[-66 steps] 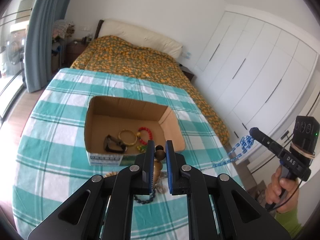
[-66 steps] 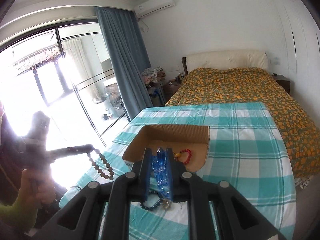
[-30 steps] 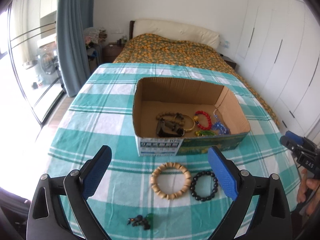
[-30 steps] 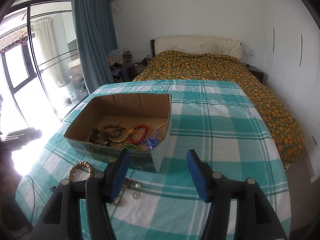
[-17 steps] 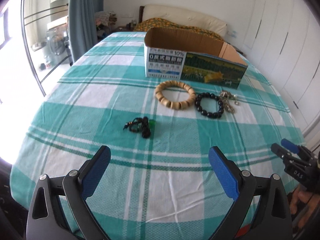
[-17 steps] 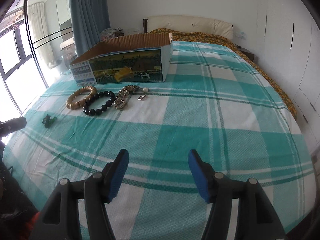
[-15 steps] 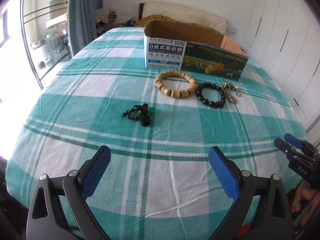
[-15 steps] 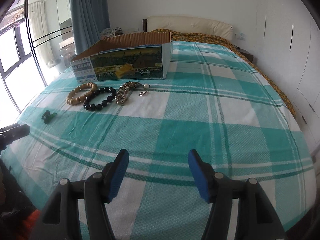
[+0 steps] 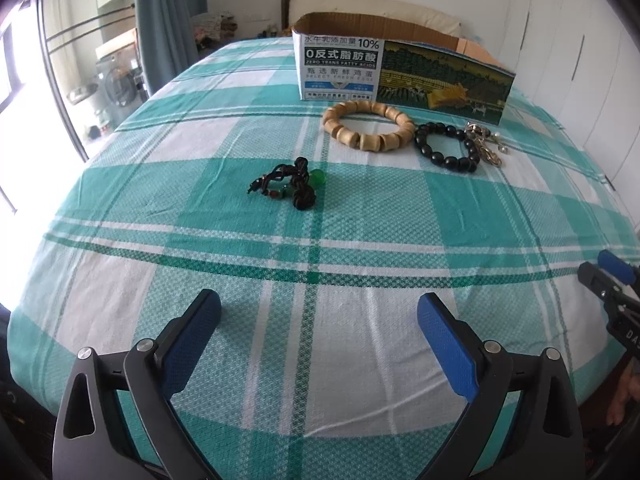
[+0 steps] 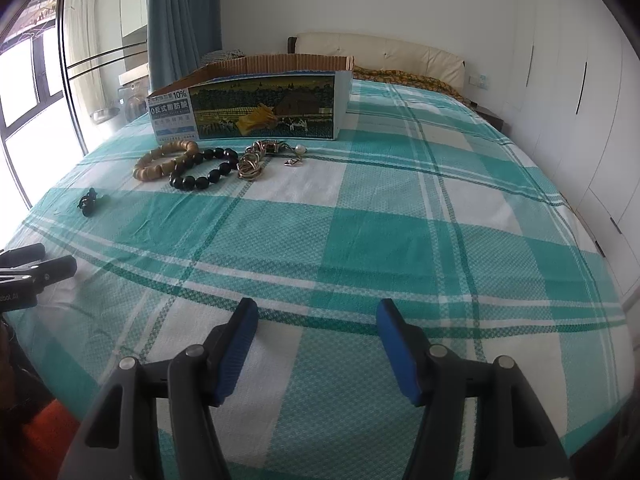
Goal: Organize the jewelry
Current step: 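Withdraw both open tools from the box back over the jewelry, then grasp the black-and-green beaded item with the left tool while the right tool grasps the silver chain keyring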
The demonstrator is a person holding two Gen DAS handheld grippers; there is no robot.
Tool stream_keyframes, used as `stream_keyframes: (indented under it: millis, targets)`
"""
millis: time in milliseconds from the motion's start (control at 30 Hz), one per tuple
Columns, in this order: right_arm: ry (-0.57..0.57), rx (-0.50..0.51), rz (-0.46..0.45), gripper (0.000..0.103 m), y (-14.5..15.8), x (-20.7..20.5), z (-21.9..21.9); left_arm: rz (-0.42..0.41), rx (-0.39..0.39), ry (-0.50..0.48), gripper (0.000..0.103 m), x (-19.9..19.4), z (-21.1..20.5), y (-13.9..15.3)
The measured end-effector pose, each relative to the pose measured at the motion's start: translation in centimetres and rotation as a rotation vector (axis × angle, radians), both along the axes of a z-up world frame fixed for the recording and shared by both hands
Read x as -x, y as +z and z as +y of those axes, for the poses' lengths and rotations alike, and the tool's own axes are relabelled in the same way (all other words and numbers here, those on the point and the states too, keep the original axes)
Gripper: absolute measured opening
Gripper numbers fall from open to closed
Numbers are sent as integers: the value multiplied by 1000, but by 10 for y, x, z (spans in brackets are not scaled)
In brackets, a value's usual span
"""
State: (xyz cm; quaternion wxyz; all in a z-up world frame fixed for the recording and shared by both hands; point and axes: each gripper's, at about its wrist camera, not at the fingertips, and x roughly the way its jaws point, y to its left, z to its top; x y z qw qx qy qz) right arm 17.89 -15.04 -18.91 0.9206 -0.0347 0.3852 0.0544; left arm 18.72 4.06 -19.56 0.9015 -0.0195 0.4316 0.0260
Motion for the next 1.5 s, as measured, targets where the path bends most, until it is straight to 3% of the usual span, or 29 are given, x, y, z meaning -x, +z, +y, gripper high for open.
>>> stream_keyframes:
  millis: [867, 1000, 1133, 1267, 1500]
  targets:
    - [-8, 2, -14, 64, -1, 0, 1, -8, 0, -13, 103, 0, -1, -1]
    - [-34, 1, 18, 64, 4, -1, -2, 5, 32, -5, 102, 0, 6, 3]
    - [-49, -20, -14, 64, 14, 0, -8, -47, 70, 22, 102, 2, 21, 17]
    - [-29, -31, -8, 64, 20, -12, -6, -62, 42, 24, 102, -16, 26, 27]
    - [15, -70, -5, 64, 33, -53, 6, -1, 71, 57, 101, -61, 35, 19]
